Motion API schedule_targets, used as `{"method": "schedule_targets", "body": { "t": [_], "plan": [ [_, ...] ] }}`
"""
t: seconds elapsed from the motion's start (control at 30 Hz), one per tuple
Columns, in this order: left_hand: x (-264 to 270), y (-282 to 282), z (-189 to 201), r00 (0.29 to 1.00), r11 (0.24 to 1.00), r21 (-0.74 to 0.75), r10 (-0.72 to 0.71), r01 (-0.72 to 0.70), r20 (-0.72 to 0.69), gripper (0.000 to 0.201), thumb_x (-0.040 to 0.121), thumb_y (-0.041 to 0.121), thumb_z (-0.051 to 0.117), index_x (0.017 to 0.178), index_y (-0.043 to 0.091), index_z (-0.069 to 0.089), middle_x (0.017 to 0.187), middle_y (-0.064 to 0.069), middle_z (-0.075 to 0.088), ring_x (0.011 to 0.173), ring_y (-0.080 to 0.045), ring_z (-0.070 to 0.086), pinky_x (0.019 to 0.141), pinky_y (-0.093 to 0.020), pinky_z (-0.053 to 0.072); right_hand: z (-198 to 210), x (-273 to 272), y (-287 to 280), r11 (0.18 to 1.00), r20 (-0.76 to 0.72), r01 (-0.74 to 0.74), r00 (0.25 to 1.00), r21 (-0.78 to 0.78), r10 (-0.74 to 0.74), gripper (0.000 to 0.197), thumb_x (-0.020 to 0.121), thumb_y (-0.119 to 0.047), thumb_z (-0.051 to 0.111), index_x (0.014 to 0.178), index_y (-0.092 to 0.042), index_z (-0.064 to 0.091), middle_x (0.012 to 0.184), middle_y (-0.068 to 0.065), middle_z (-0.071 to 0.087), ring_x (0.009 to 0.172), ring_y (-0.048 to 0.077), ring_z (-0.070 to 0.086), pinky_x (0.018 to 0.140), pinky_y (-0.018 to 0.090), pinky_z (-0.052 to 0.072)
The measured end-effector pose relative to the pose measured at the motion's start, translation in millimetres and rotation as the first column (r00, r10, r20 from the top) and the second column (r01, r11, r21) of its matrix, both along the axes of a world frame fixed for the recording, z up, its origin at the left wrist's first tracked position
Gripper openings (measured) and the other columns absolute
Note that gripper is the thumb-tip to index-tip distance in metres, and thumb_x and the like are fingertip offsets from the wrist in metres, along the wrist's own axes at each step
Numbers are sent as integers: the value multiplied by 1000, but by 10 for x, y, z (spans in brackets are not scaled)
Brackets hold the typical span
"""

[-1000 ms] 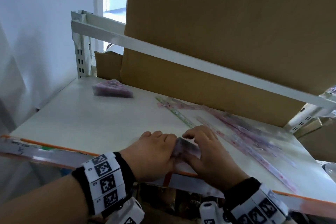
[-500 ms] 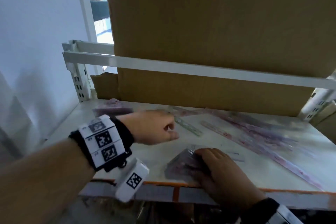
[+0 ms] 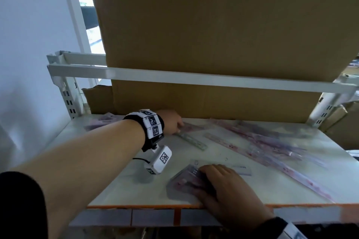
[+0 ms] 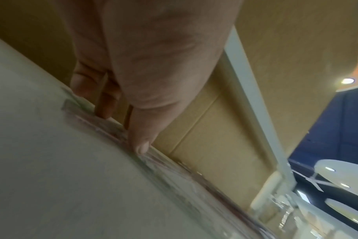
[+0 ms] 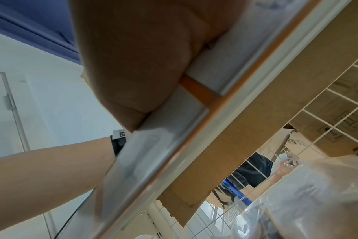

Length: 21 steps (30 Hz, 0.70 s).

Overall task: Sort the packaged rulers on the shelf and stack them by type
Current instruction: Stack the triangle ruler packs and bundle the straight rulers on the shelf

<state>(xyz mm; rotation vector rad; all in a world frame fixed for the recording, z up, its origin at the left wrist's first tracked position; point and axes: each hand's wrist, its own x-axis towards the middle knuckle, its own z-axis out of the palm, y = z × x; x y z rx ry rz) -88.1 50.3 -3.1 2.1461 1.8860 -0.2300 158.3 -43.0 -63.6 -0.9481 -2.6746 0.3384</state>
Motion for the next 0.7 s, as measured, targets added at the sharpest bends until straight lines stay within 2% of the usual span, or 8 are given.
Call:
{"method": "schedule_targets", "body": {
  "t": [0.07,0.17,0.33,0.47,0.6,0.7],
  "plan": [
    [23,-61,-25,999,999,7,-51,51,18,28,98,22,54,123,19,67,119,-4,65,93,-18,57,79,-28,41,-2,0,1,1000,2,-4,1000,-3,4,33,88,-62,47,104,-33,53,98,-13,60,94,10,55,81,22,41],
    [72,-194,-49,997,997,3,-72,71,2,35,97,25,55,132,27,61,126,2,60,107,-18,56,83,-26,38,7,-12,-21,1000,-12,-2,1000,18,2,32,90,-61,47,103,-31,53,96,-12,60,92,11,54,80,24,41],
    [138,-302,-61,997,996,38,-75,75,-2,36,91,28,63,127,30,63,123,2,58,90,-11,51,79,-27,42,0,-12,-30,1000,-12,9,1000,15,-9,37,90,-63,43,102,-30,52,94,-10,61,88,14,55,75,28,42],
    [128,-213,-47,999,999,-44,29,-30,-14,71,83,42,73,143,23,40,134,0,52,108,-20,56,88,-35,49,-12,-10,-11,1000,-10,10,1000,-8,-10,37,90,-68,39,103,-34,50,95,-14,58,90,10,53,76,24,42],
    [142,-133,-1,997,996,-80,-39,33,-69,53,80,45,75,124,21,58,119,2,59,99,-19,59,87,-37,52,-11,-4,-26,1000,-15,20,1000,-1,-20,37,90,-66,41,102,-33,52,94,-14,60,90,10,54,76,25,44],
    [130,-117,-7,999,994,-110,7,-13,-51,55,74,47,80,116,22,55,111,4,59,94,-17,58,79,-34,51,-6,0,-30,1000,-15,30,999,-1,-30,43,89,-68,39,105,-32,55,97,-13,62,92,11,55,77,25,45]
  ]
}}
